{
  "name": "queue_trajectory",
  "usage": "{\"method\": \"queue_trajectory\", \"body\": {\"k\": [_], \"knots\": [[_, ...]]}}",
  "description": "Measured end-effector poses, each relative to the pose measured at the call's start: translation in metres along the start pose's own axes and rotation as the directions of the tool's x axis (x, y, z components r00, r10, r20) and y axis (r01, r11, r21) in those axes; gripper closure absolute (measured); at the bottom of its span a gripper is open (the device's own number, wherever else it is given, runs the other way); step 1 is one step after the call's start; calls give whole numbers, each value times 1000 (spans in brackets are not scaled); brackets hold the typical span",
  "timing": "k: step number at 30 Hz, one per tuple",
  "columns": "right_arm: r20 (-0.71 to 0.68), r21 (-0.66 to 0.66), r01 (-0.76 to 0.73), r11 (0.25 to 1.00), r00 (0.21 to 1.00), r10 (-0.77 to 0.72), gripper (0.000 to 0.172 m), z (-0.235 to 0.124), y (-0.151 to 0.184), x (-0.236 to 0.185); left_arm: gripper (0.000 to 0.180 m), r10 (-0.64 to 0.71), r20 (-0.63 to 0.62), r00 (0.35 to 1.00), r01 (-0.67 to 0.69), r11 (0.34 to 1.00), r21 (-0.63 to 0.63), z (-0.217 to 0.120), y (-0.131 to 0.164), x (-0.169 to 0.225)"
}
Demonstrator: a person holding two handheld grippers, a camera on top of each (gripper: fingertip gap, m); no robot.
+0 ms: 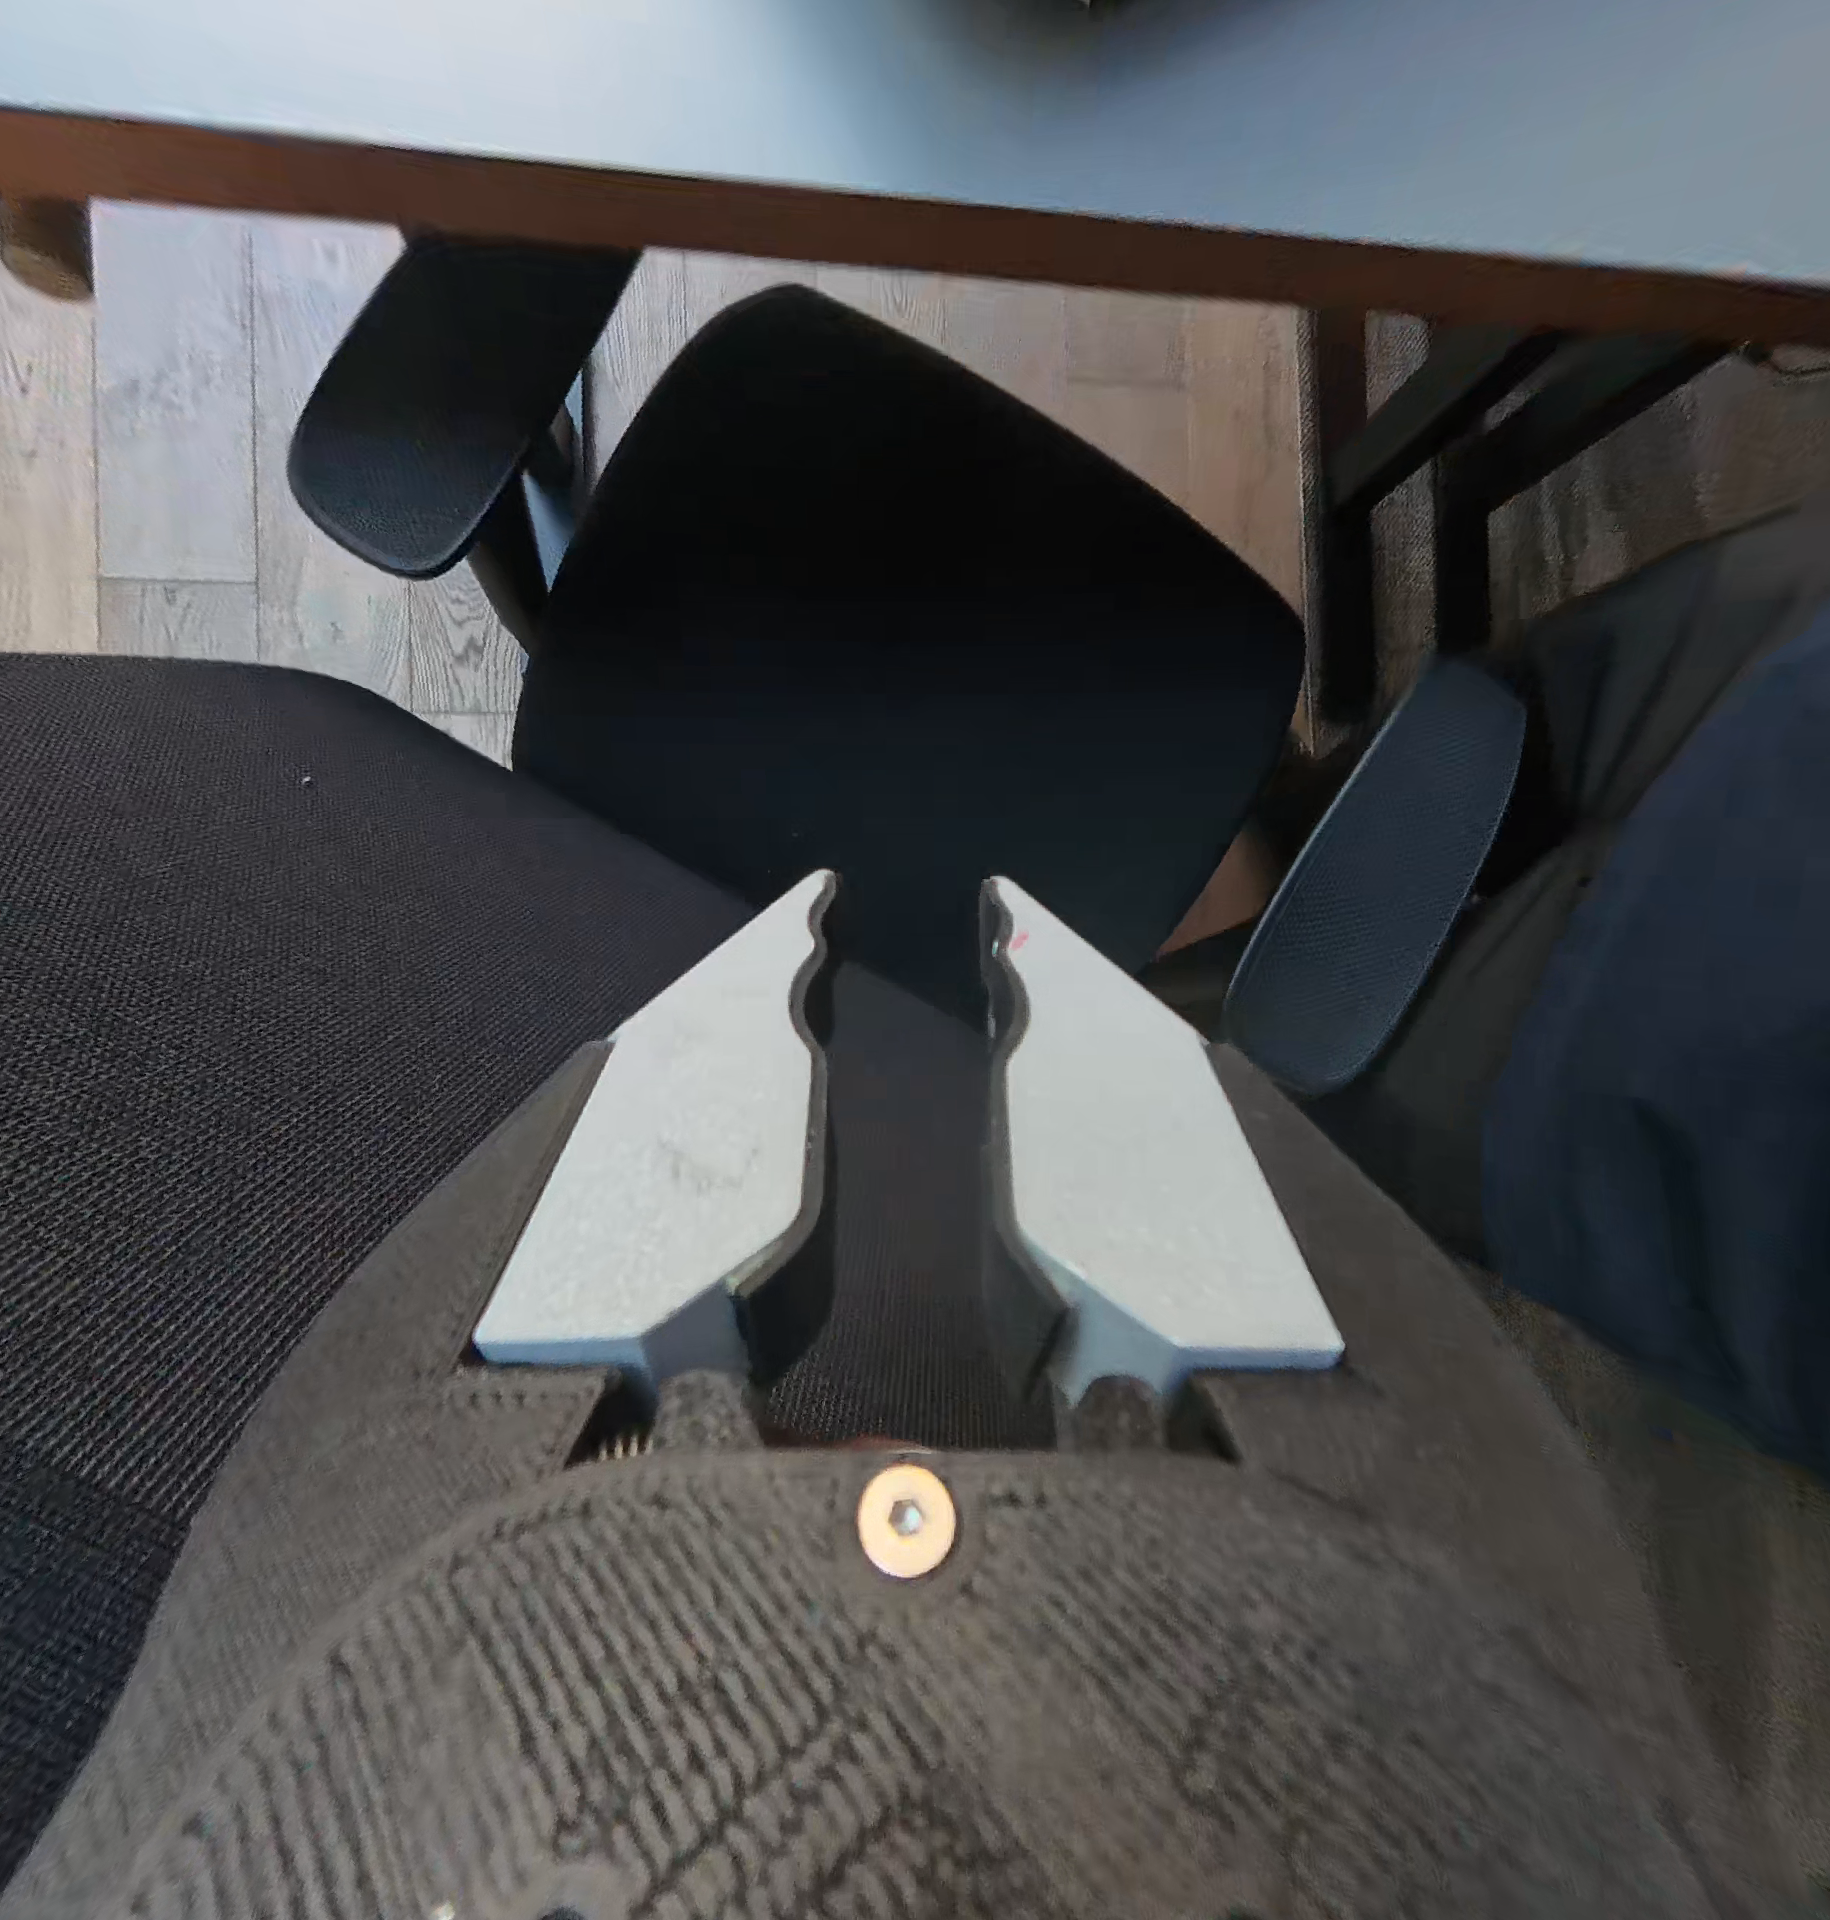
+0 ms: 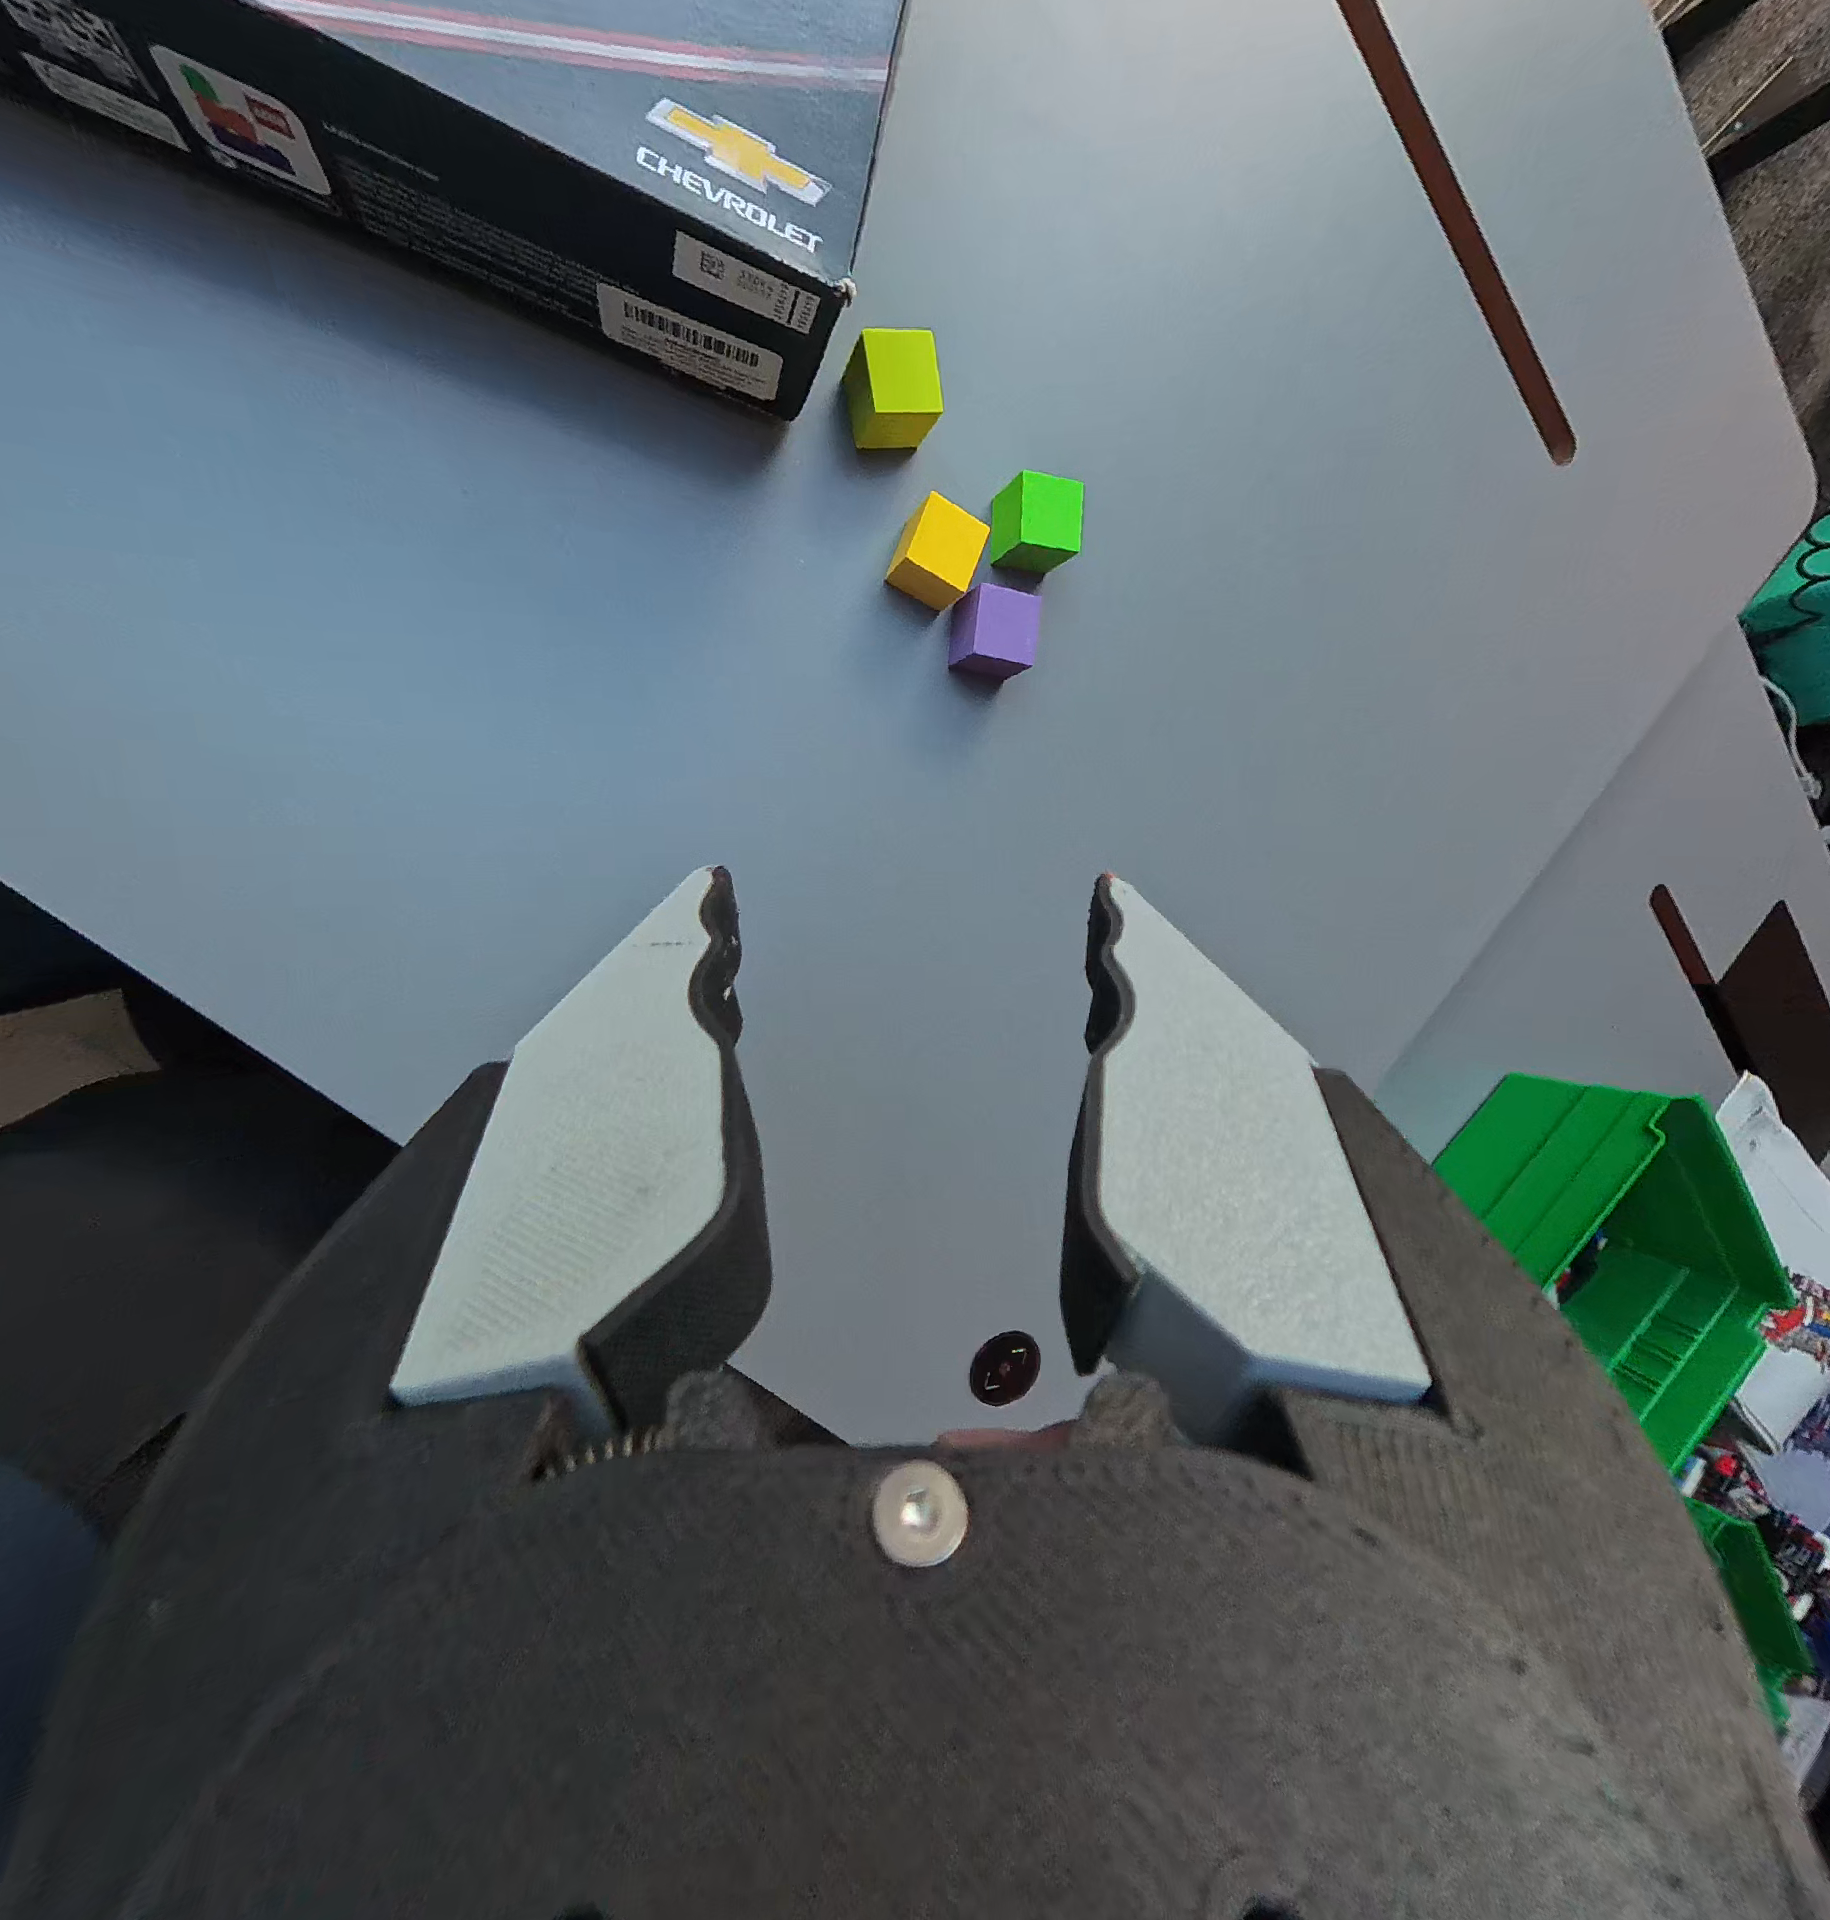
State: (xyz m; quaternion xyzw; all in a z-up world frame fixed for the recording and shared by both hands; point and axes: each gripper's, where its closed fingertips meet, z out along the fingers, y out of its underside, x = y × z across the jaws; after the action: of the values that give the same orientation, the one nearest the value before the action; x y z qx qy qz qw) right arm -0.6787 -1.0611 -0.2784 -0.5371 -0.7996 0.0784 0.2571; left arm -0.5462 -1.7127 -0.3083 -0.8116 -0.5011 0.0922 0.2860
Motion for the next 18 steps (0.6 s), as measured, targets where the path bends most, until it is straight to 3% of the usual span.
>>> {"method": "queue_trajectory", "body": {"k": [4,8,11,15,18], "knots": [[-13,-15,-69,997,998,69,106,10,0,7,154,46,-12,999,-45,999,21,-23,29,11],[-22,-5,-99,995,995,99,106,14,-2,13,149,-41,40,998,43,998,-38,-35,71,10],[-18,-4,-136,991,991,136,105,22,-1,20,152,-40,25,999,38,997,65,-51,66,24],[-10,-23,-208,978,978,207,104,41,6,30,153,-18,120,993,11,998,56,-64,96,23],[14,-8,-257,966,966,257,104,54,4,31,157,11,161,987,-27,995,101,-77,100,29]]}}
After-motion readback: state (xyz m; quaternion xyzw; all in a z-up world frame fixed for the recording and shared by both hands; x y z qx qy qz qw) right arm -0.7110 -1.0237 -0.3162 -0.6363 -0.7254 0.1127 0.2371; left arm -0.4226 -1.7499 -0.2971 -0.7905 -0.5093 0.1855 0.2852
